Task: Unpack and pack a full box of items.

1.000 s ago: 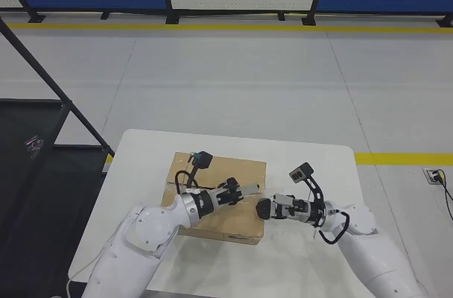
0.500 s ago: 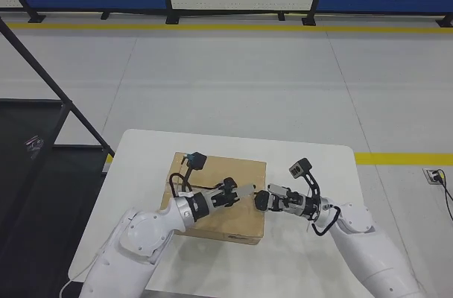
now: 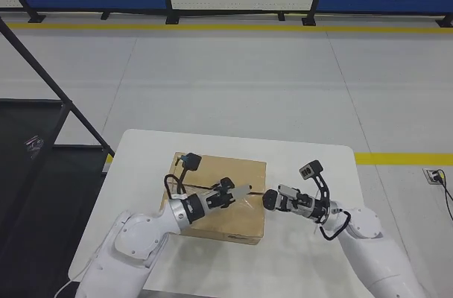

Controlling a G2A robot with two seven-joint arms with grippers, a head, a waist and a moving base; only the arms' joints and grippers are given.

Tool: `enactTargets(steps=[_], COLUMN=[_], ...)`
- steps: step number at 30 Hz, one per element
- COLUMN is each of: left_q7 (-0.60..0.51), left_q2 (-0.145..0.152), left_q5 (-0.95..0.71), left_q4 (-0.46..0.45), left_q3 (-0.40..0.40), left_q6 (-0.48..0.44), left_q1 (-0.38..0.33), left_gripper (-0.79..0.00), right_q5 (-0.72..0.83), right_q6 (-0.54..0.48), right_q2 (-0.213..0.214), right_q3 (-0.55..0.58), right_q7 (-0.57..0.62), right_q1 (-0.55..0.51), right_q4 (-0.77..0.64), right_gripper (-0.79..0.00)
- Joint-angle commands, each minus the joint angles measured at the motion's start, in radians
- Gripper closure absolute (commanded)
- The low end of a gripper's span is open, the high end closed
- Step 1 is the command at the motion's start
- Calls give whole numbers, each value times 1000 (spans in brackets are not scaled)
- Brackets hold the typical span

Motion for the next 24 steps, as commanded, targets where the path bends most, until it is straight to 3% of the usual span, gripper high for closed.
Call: enactTargets(steps=[1,5,7,11,15,20,22,24], left_q7=[4,19,24,30,36,56,64,68], left_q2=[1,1,1,0,-2,-4,-4,-4], left_q5=[-8,-14,-18,-24,-23,-23,-28,-35], left_q4=[-3,1,5,9,15,22,22,23], left_q3=[-9,-18,-18,-16,-8,-5,-6,-9], left_q6=[1,3,4,4,5,4,4,4], left_q1=[0,-7,-12,-19,-26,-32,-32,-33], left_gripper=[-785,-785,-785,-785,-785,-785,-785,-785], right_q5=[10,29,61,67,18,-88,-190,-296], right_q6=[-5,-21,32,60,11,56,-8,-170], right_q2=[6,18,25,34,23,8,5,6], right_q3=[22,53,53,57,14,-43,-46,-32], right_q7=[16,124,221,248,184,40,-72,-154], right_q1=[-14,-49,-65,-99,-85,-51,-49,-76], right_q4=[-6,-50,-111,-174,-150,-140,-163,-206], right_gripper=[-785,-785,-785,-785,-785,-785,-785,-785])
